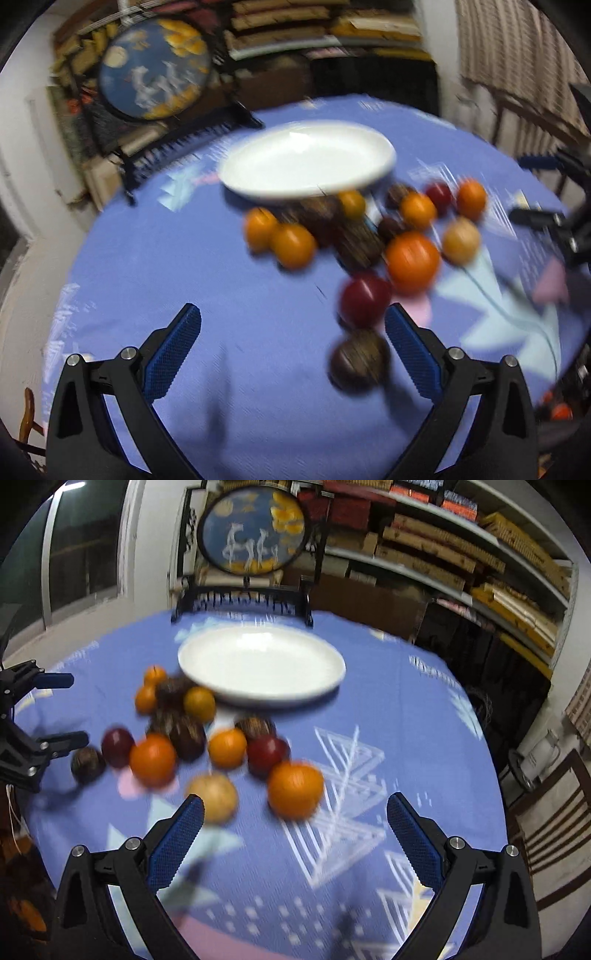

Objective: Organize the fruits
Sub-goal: 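Grasp a dark brown round fruit with left tool while right tool grasps an orange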

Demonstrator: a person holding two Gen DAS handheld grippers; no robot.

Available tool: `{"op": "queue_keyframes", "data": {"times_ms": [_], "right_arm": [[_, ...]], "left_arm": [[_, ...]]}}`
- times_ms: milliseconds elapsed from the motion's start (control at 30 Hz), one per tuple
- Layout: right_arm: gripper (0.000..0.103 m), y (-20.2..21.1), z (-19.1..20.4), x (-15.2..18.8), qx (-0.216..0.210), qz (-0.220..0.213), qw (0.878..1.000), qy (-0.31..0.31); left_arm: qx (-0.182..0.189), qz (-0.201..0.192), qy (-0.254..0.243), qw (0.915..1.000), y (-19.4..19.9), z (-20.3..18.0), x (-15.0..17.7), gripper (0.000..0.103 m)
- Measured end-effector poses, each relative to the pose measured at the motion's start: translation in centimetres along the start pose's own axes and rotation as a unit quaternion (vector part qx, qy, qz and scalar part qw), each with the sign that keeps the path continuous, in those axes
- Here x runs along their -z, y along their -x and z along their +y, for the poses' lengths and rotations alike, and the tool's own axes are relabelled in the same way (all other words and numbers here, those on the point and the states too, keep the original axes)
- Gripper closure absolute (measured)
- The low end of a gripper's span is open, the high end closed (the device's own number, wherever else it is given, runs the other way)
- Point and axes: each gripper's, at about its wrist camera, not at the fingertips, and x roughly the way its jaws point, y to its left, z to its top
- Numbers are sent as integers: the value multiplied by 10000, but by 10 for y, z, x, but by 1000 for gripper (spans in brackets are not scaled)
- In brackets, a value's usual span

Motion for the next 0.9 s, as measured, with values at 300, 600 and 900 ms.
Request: {"op": "queue_keyframes", "data": {"times_ms": [300, 600, 900], "right_arm": [[4, -7, -12, 22, -58, 325, 9995, 11], [8, -28, -32, 22, -280, 558, 9970, -458], [24, -65, -37, -8, -1034, 751, 9876, -909]], "left_arm": [[206, 571, 116, 9981, -30, -7, 4, 5], [786, 596, 107, 9951, -31, -18, 0, 62], [812, 592, 150, 9948, -28, -15, 4, 63]]}}
